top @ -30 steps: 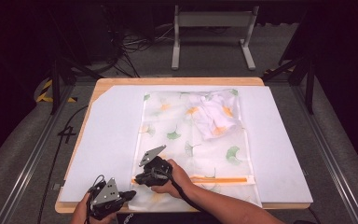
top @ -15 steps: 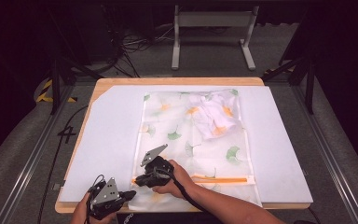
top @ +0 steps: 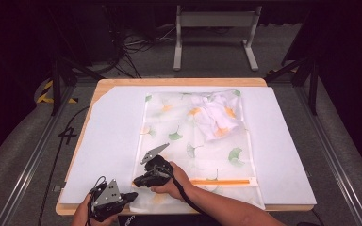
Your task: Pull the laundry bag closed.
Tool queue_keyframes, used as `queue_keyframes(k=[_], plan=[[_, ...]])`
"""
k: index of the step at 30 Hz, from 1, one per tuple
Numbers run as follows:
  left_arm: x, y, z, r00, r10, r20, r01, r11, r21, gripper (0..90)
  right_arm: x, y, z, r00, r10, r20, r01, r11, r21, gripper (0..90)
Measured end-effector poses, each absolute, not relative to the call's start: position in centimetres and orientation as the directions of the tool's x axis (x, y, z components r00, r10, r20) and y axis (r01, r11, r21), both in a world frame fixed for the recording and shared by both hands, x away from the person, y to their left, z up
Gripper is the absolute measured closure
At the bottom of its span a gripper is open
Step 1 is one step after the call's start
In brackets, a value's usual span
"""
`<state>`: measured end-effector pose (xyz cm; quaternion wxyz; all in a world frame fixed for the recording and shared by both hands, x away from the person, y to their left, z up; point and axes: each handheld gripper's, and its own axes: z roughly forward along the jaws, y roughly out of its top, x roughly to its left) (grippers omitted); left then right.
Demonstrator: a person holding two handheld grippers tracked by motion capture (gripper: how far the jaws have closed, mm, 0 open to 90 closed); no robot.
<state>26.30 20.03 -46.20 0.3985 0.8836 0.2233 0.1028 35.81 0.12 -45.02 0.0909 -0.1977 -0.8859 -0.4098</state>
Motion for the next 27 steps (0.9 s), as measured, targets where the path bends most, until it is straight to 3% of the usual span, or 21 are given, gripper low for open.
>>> queue_keyframes(k=[10, 15, 22, 27], plan=[[26.3, 20.0, -46.2, 0.88, 0.476, 0.01, 0.309, -0.586, 0.749, 90.0, 34.8, 0.8, -45.1, -0.919, 0.325, 0.223, 0.383, 0.601, 0.702, 90.0], [26.2, 19.8, -45.9, 0.856, 0.513, 0.066, 0.301, -0.597, 0.744, 85.2, 35.0, 0.5, -45.1, -0.924, 0.306, 0.228, 0.375, 0.608, 0.7, 90.0], [27.2, 19.9, -45.8, 0.844, 0.529, 0.089, 0.302, -0.606, 0.736, 90.0, 34.9, 0.4, -45.0, -0.93, 0.294, 0.22, 0.36, 0.619, 0.698, 90.0], [27.5, 20.1, -45.9, 0.826, 0.561, 0.046, 0.351, -0.577, 0.738, 90.0, 34.8, 0.4, -45.0, -0.933, 0.286, 0.218, 0.354, 0.628, 0.693, 90.0]])
